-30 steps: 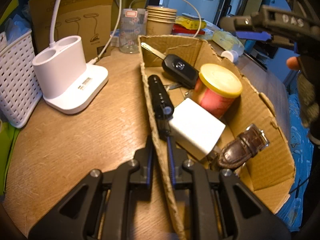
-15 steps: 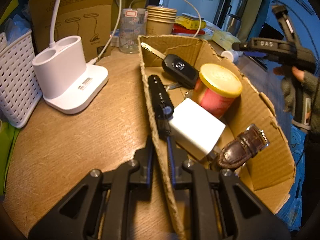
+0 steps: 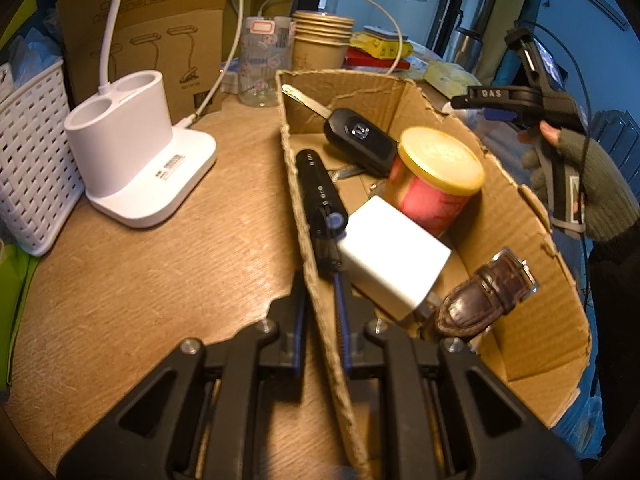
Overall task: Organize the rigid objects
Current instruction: 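Move the open right gripper to the white pill bottle, then close the right gripper on the pill bottle and lift it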
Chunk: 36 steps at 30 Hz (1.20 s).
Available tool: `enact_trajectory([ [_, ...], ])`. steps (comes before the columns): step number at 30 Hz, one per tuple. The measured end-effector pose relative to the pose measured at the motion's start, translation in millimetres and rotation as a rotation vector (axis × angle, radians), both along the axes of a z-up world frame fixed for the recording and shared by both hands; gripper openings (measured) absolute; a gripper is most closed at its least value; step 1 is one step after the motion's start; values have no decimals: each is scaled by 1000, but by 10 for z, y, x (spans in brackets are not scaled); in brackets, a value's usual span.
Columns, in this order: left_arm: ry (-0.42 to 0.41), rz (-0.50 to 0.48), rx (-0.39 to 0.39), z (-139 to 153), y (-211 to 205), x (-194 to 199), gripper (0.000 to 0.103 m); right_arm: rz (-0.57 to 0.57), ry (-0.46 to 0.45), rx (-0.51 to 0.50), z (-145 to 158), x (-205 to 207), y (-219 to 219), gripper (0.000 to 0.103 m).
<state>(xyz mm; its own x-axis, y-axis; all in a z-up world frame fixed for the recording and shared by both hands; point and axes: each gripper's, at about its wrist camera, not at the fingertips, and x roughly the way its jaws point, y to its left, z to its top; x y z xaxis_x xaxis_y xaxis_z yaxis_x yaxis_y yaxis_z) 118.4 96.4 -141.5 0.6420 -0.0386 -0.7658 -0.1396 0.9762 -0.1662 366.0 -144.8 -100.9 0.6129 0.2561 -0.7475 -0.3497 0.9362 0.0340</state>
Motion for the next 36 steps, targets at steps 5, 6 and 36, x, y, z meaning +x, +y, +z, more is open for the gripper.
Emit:
enact_trajectory([
  [5,0,1,-3,0,7,4,14,-73,48,77,-12,189,-55,74],
  [6,1,1,-3,-2,4,5,15,-96,60,97,-14,236,-76,74],
  [36,0,4,4,-24,-8,-6,14,-140,86,-16,-332,403,-85,45],
])
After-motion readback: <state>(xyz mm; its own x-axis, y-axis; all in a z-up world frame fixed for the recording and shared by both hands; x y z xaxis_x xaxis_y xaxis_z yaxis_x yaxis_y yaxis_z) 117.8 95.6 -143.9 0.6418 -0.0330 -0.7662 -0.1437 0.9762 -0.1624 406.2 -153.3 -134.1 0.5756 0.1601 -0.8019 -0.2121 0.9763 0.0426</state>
